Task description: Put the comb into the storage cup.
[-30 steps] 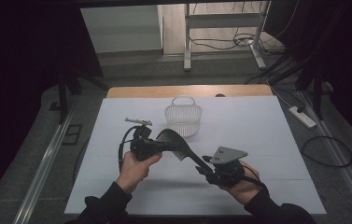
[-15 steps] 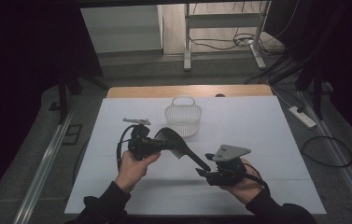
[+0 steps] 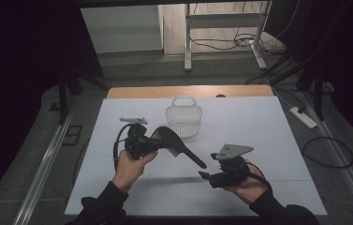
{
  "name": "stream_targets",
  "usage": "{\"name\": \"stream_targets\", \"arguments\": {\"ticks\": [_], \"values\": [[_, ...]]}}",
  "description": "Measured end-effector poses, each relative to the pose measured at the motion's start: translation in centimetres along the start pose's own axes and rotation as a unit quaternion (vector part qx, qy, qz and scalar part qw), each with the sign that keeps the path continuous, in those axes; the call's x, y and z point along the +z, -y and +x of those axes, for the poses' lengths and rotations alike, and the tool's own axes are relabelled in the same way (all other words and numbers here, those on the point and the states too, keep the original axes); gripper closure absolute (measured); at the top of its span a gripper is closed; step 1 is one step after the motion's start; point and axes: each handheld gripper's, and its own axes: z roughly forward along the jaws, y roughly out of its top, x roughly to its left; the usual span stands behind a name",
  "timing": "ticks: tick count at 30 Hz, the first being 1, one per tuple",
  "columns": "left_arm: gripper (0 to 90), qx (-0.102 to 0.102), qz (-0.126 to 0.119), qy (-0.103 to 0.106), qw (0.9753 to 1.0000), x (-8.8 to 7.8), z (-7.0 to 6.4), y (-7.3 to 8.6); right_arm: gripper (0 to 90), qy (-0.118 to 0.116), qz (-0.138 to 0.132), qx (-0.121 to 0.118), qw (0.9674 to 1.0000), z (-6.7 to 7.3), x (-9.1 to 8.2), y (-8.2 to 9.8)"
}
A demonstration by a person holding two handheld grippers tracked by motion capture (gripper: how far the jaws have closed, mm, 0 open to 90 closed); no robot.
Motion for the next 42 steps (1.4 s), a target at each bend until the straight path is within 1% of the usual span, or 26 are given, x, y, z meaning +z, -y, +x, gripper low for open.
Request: {"name": "stream_targets", "arguments": {"ticks": [3, 6, 8, 14, 17, 21, 23, 28, 32, 37, 42], "values": [[87.1, 0.005, 0.0, -0.008, 1.0, -0.2, 0.0, -0.1, 18.8, -0.009, 0.013, 0.014, 0.9998, -0.4, 0.0, 0.1], [87.1, 0.006, -0.001, -0.008, 0.9999, -0.4, 0.0, -0.1, 17.4, -0.007, 0.026, 0.02, 0.9994, -0.7, 0.1, 0.3], [87.1, 0.005, -0.002, -0.007, 1.0, -0.5, 0.0, -0.1, 13.5, -0.007, 0.028, 0.023, 0.9993, -0.9, 0.0, 0.5], [87.1, 0.006, -0.003, -0.015, 0.9999, -0.8, 0.3, -0.1, 5.7, -0.01, 0.032, 0.034, 0.9988, -1.5, -0.1, 0.9], [87.1, 0.008, -0.003, -0.02, 0.9998, -1.0, 0.4, -0.2, 0.3, -0.006, 0.033, 0.03, 0.999, -1.5, -0.1, 1.2], [87.1, 0.013, -0.003, -0.031, 0.9994, -1.2, 0.4, -0.4, 0.0, 0.001, 0.036, 0.021, 0.9991, -1.4, -0.3, 1.4], [87.1, 0.015, -0.003, -0.035, 0.9993, -1.3, 0.4, -0.4, 0.0, -0.004, 0.037, 0.018, 0.9992, -1.5, -0.6, 1.5], [87.1, 0.02, -0.003, -0.047, 0.9987, -1.7, 0.5, -0.6, 0.0, -0.004, 0.037, 0.027, 0.9989, -1.9, -1.1, 2.0], [87.1, 0.02, -0.007, -0.051, 0.9985, -2.0, 0.6, -0.8, 0.0, -0.011, 0.041, 0.033, 0.9986, -2.1, -1.3, 2.3], [87.1, 0.019, -0.014, -0.055, 0.9982, -2.4, 0.8, -1.1, 0.0, -0.017, 0.052, 0.026, 0.9982, -2.1, -1.5, 2.7], [87.1, 0.018, -0.015, -0.059, 0.998, -2.7, 1.1, -1.3, 0.0, -0.012, 0.051, 0.035, 0.998, -2.2, -1.9, 3.0]]}}
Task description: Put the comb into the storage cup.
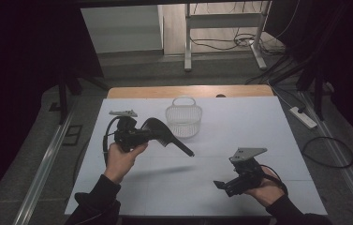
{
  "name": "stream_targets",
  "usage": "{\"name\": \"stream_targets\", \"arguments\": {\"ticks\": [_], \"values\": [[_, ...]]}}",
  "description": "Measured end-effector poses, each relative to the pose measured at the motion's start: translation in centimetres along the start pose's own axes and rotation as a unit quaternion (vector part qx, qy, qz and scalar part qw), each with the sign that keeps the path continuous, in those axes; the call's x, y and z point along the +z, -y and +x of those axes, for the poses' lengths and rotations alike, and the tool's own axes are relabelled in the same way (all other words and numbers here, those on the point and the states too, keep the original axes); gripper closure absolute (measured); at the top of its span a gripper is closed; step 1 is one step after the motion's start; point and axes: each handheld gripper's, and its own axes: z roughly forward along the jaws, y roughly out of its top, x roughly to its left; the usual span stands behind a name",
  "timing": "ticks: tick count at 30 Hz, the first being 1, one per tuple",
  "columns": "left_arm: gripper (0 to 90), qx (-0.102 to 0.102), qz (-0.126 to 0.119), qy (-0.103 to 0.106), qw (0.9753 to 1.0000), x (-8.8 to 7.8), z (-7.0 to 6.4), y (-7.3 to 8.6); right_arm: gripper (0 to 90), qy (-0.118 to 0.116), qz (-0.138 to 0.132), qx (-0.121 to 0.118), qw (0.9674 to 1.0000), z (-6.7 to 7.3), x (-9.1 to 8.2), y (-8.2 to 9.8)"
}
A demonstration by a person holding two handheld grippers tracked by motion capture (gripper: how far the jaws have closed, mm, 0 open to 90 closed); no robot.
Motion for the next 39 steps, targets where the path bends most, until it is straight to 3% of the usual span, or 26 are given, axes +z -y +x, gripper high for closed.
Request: {"name": "stream_targets", "arguments": {"ticks": [14, 32, 39], "values": [[87.1, -0.001, -0.005, -0.012, 0.9999, -1.1, 0.3, -1.1, 0.0, 0.027, -0.008, 0.026, 0.9993, -0.7, -1.8, 1.7], [87.1, -0.003, -0.008, -0.018, 0.9998, -2.1, 0.6, -2.9, 0.0, 0.064, 0.012, 0.049, 0.9967, -1.3, -3.6, 3.7], [87.1, -0.005, -0.007, -0.021, 0.9997, -2.2, 0.8, -3.7, 0.0, 0.074, 0.016, 0.068, 0.9948, -1.6, -4.3, 4.3]]}}
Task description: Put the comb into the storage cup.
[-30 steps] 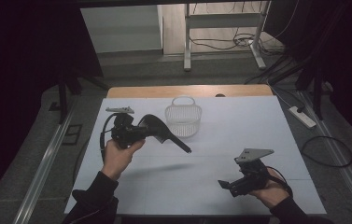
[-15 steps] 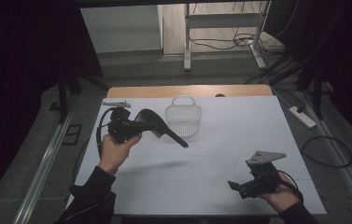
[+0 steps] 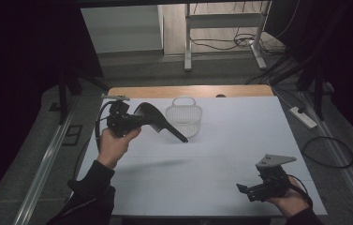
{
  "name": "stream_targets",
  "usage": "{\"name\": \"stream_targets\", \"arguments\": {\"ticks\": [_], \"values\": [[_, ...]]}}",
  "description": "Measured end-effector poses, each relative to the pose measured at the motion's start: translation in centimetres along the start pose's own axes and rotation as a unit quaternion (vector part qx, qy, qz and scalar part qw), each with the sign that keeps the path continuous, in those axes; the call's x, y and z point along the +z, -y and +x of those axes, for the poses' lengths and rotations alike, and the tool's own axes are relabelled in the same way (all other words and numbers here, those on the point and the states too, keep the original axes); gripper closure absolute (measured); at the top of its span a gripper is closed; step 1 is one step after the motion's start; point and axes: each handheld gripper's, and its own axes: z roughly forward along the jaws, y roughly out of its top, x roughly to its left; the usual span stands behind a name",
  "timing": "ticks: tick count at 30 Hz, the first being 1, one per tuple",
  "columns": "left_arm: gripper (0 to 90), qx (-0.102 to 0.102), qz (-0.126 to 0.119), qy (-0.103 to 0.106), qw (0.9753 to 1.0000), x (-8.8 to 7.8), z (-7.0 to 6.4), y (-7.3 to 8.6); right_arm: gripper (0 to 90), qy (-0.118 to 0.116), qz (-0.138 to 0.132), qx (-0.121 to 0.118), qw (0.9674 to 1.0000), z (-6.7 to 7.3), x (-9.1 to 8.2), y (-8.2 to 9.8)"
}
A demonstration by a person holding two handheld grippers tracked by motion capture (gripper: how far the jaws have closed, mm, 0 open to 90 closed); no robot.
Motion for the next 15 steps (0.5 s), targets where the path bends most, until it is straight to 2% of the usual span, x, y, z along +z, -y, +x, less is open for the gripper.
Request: {"name": "stream_targets", "arguments": {"ticks": [15], "values": [[87.1, 0.0, -0.006, -0.01, 0.9999, -0.4, 0.3, -1.5, 0.0, 0.036, 0.01, 0.023, 0.999, -0.9, -1.8, 1.7]]}}
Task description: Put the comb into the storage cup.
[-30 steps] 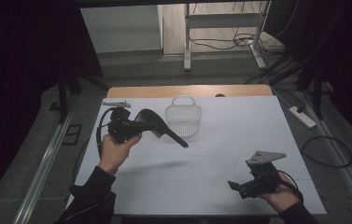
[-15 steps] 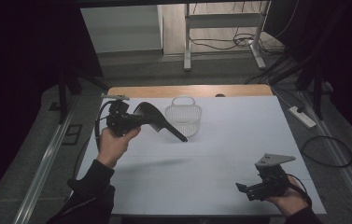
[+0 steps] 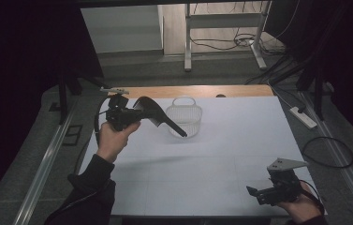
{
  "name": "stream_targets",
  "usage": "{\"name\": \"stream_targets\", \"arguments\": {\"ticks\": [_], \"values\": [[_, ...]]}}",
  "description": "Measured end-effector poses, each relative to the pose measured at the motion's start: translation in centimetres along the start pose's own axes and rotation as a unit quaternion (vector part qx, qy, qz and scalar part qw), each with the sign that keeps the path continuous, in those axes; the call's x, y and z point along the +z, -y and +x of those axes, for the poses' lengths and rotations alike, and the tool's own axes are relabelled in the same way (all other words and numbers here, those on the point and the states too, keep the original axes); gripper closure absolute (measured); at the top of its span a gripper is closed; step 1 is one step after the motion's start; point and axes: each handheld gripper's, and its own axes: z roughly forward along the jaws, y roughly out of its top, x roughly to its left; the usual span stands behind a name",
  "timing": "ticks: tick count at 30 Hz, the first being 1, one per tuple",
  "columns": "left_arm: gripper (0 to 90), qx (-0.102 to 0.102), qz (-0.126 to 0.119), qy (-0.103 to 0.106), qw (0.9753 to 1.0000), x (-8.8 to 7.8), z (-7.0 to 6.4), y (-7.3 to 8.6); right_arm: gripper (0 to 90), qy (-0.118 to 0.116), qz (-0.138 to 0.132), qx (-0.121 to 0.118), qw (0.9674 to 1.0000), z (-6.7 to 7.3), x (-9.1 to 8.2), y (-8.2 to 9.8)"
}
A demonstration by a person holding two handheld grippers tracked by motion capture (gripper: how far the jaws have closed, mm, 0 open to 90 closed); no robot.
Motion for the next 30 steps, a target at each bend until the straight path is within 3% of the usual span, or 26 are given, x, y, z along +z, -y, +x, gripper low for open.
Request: {"name": "stream_targets", "arguments": {"ticks": [15, 30], "values": [[87.1, -0.004, -0.012, -0.014, 0.9998, -0.7, 0.6, -1.2, 0.0, 0.026, -0.004, 0.041, 0.9988, -0.5, -1.5, 0.8], [87.1, -0.013, -0.019, -0.039, 0.999, -0.2, 1.3, -2.9, 0.9, 0.041, -0.012, 0.056, 0.9975, -0.9, -2.6, 1.6]]}}
